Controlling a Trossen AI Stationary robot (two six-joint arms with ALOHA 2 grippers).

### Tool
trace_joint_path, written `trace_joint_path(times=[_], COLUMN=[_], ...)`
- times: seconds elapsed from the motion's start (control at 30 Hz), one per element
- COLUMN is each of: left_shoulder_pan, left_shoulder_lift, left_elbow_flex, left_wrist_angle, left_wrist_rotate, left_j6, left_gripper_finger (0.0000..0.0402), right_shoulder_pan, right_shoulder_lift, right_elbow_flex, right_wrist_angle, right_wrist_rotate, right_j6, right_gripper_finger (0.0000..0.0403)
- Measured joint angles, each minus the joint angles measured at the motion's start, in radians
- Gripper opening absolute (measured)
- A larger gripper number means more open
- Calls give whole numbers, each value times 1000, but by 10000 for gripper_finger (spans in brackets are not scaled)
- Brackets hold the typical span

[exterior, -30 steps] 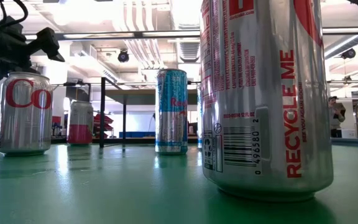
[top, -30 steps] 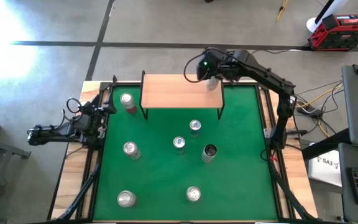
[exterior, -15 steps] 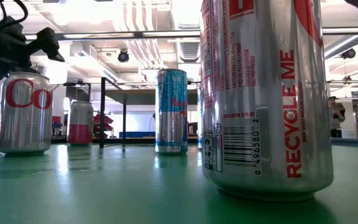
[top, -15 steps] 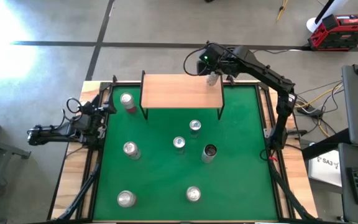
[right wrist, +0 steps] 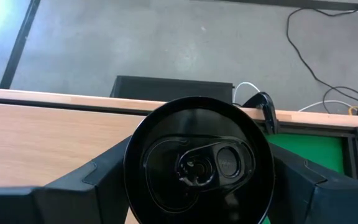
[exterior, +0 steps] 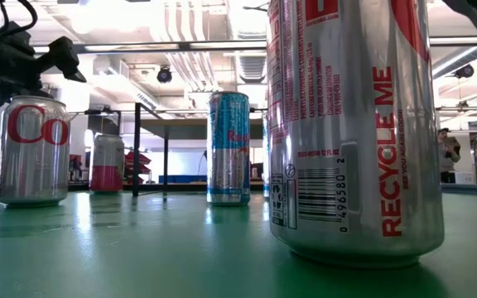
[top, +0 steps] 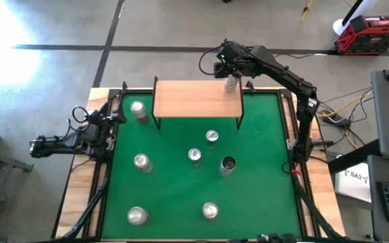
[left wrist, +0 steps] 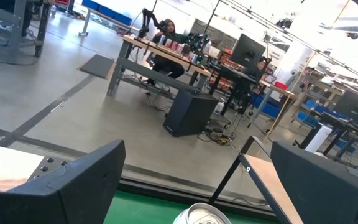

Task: Place canned beverage on shelf
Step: Put the top white-yellow soda can on the shelf, then put the white-yellow soda can on the shelf aligned with the other white-yellow soda can

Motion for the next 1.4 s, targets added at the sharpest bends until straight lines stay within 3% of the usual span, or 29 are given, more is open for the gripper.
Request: trace_joint_path(times=[0.23,0.57,0.7,0.9,1.2,1.4], left_shoulder_pan=[0,0,0,0,0,0], left_shoulder_lift=[0,0,0,0,0,0], left_elbow_flex=[0,0,0,0,0,0], left_wrist_angle=[0,0,0,0,0,0], left_wrist_rotate=[0,0,0,0,0,0], left_j6=[0,0,0,0,0,0], left_gripper_finger=[389,389,389,389,389,389], right_shoulder_pan=[0,5,30,83,304,498], right_shoulder_lift=[-3,-2,-6,-8,-23,-34], right_elbow_flex=[1,1,1,16,-9,-103], right_wrist_angle=[3,-6,-42,-154,-207,-209], right_wrist_rotate=[-7,-26,-24,-20,-50,-19], right_j6=[-14,-16,12,118,336,649], right_gripper_finger=[274,346,372,379,379,379])
